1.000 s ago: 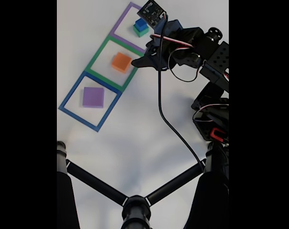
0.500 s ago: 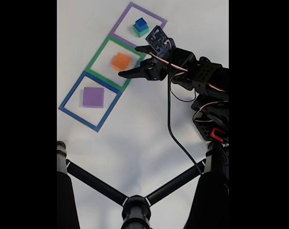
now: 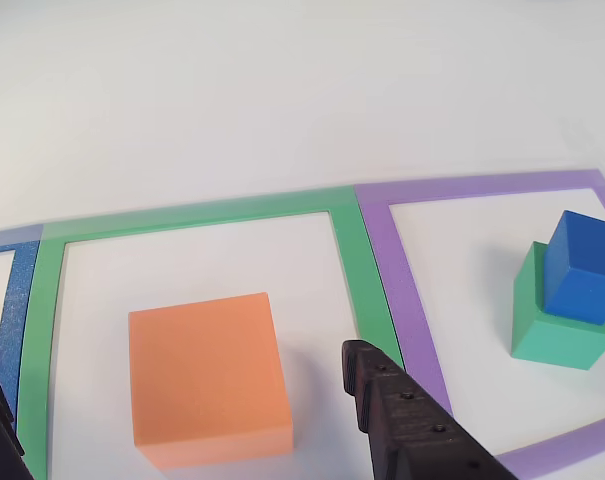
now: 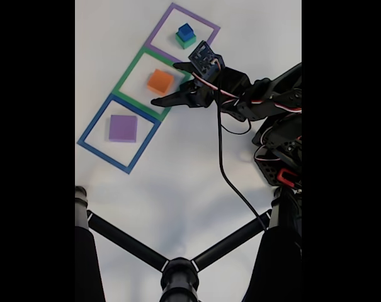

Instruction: Tower of hanoi

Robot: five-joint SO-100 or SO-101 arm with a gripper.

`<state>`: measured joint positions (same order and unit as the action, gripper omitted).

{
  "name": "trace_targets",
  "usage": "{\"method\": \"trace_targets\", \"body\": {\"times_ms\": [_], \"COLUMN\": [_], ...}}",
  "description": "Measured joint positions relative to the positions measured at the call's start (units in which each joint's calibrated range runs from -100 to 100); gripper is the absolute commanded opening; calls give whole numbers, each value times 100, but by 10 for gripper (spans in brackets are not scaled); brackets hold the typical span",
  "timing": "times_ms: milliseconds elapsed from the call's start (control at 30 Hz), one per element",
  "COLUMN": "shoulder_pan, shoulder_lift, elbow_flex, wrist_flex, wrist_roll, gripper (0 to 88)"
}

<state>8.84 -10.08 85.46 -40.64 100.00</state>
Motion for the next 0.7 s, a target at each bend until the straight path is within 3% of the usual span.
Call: {"method": "trace_targets", "body": {"times_ms": [700], "shoulder_pan": [-136], "shoulder_lift": [2284], "elbow_flex": [-551], "wrist_flex": [-1820], "wrist_roll": [0], "gripper": [324]}}
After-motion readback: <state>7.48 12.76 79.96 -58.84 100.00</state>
